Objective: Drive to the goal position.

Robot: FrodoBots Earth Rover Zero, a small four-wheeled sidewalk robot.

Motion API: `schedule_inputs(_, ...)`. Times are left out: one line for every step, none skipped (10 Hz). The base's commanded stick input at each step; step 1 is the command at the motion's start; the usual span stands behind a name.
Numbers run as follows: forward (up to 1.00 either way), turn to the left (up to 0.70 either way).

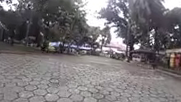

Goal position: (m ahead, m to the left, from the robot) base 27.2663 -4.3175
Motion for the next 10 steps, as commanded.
schedule_inputs(0.66, 0.0)
schedule_inputs(0.66, 0.0)
schedule_inputs(0.66, 0.0)
schedule_inputs(0.66, 0.0)
schedule_inputs(0.66, 0.0)
schedule_inputs(0.66, 0.0)
schedule_inputs(0.66, 0.0)
schedule_inputs(0.66, 0.0)
schedule_inputs(0.66, 0.0)
schedule_inputs(0.66, 0.0)
